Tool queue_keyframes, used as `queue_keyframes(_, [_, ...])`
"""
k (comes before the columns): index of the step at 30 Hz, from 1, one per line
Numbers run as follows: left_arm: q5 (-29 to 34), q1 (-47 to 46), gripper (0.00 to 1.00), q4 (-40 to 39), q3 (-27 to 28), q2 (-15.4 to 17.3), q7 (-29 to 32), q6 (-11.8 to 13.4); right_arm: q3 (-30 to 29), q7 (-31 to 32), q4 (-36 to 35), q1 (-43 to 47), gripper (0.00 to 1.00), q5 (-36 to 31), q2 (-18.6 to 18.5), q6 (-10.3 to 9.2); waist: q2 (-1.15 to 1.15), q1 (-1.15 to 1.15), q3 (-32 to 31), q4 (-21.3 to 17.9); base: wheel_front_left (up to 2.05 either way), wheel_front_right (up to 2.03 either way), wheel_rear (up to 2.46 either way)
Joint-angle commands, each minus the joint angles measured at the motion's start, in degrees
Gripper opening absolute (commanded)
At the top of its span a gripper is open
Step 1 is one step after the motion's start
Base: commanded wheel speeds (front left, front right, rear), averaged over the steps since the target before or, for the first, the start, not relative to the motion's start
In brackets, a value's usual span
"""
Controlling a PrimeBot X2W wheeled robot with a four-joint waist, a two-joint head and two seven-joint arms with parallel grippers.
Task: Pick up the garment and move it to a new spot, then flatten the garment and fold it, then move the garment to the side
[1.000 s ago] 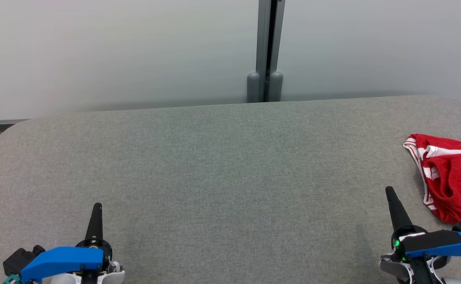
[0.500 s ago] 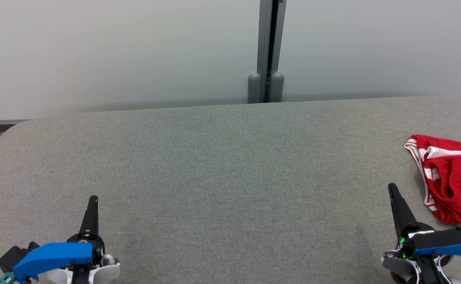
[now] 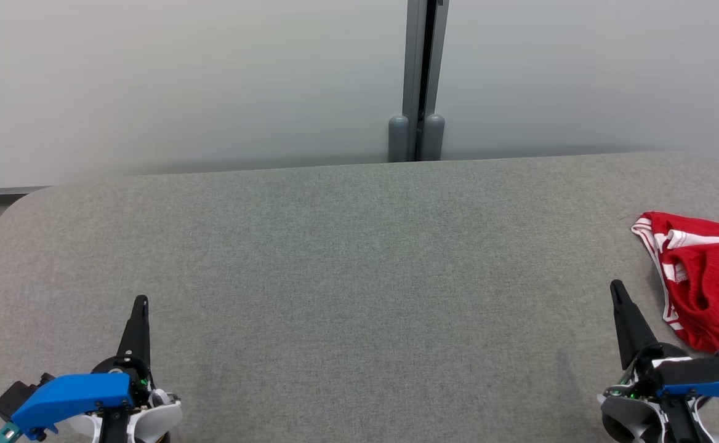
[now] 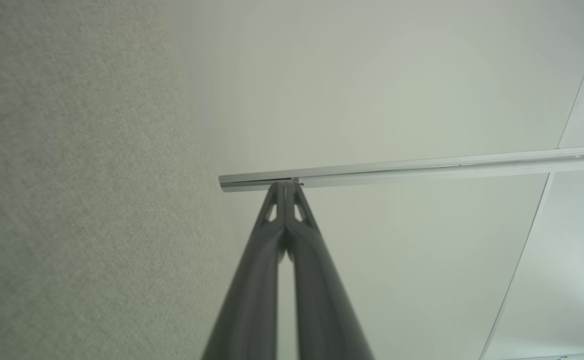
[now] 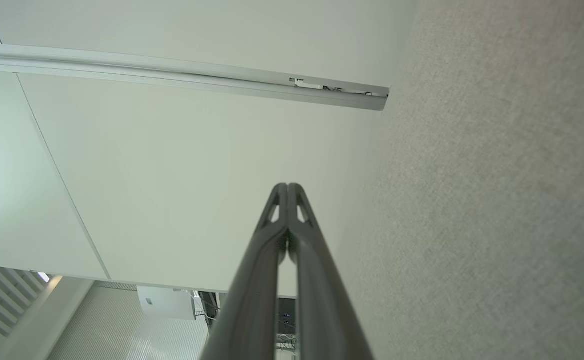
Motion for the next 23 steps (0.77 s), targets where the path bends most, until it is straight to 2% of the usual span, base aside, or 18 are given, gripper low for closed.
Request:
queue_keyframes(1, [-0.8, -1.02, 0.0, -0.39, 0.47, 0.1, 0.34, -0.39, -0.21, 0.33, -0.57, 0.71, 0.0, 1.1, -0.11, 0.02, 0.0, 0.0, -0.01, 0.01, 0.0, 0.0, 0.0])
queue_keyframes(15, [-5.78, -1.47, 0.0, -1.21, 1.24, 0.1, 1.71, -0.96, -0.78, 1.71, -1.52, 0.92, 0.0, 6.83, -0.11, 0.02, 0.0, 0.0, -0.15, 0.2, 0.0, 0.0, 0.0])
queue_keyframes(23, [-5.66, -1.37, 0.0, -1.16, 1.23, 0.09, 1.75, -0.76, -0.75, 1.75, -1.52, 0.91, 0.0, 6.68, -0.11, 0.02, 0.0, 0.0, -0.16, 0.2, 0.0, 0.0, 0.0])
